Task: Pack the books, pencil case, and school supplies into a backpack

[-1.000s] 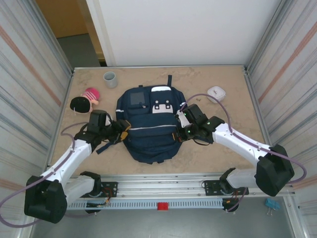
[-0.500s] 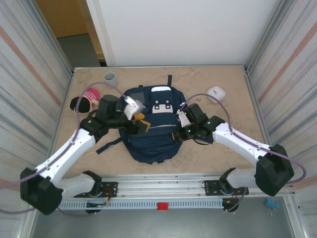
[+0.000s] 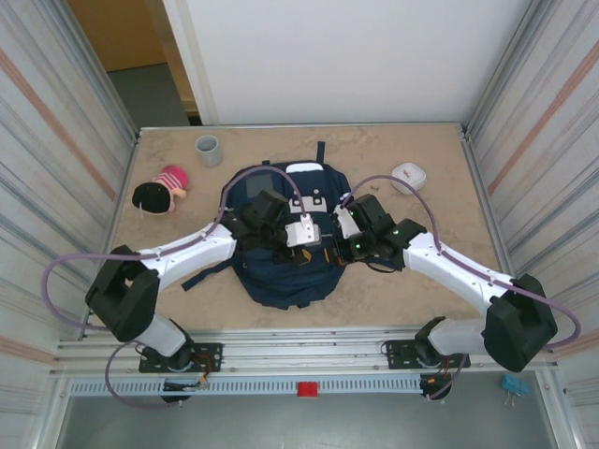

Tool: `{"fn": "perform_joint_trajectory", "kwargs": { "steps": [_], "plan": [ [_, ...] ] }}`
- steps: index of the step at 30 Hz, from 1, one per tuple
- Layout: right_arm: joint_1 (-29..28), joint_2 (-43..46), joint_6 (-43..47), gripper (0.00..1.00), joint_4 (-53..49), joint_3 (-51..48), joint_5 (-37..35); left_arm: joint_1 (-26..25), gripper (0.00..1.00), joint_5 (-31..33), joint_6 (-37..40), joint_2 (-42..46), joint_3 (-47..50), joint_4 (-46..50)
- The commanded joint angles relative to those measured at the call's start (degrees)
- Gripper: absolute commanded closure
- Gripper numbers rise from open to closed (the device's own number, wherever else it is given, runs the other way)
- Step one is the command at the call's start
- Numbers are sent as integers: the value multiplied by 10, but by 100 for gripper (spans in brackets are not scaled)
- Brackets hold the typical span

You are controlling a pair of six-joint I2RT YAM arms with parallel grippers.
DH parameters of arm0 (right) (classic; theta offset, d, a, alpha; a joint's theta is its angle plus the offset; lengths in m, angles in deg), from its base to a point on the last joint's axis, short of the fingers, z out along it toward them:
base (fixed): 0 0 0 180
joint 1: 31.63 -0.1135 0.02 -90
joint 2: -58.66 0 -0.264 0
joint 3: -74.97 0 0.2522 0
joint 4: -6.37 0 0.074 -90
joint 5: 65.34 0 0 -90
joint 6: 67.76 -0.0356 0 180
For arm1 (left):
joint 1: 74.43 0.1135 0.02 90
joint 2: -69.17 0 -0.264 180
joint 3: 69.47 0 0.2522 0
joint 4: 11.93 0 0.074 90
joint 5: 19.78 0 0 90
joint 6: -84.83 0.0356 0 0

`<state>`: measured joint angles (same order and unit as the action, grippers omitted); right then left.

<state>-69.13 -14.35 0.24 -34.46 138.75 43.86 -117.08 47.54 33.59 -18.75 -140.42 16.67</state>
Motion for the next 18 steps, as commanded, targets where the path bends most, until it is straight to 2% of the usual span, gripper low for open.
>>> {"fn": "perform_joint_trajectory", "kwargs": {
  "steps": [1,3,5,9,13,18],
  "plan": [
    [7,21,-8,100,3,2,-8,-7,74,35,35,0,-12,-32],
    [15,22,-13,100,-19,1,-41,-7,88,42,45,14,9,-48],
    [30,31,-22,100,-32,-6,-71,-2,95,43,52,30,29,-54],
    [75,44,-37,100,-36,-27,-119,17,97,-6,64,61,52,-37],
    [77,32,-58,100,-33,-30,-205,20,97,-56,81,83,62,-19],
    [84,19,-77,100,54,-48,-202,20,97,-118,104,95,65,7]
  ]
}}
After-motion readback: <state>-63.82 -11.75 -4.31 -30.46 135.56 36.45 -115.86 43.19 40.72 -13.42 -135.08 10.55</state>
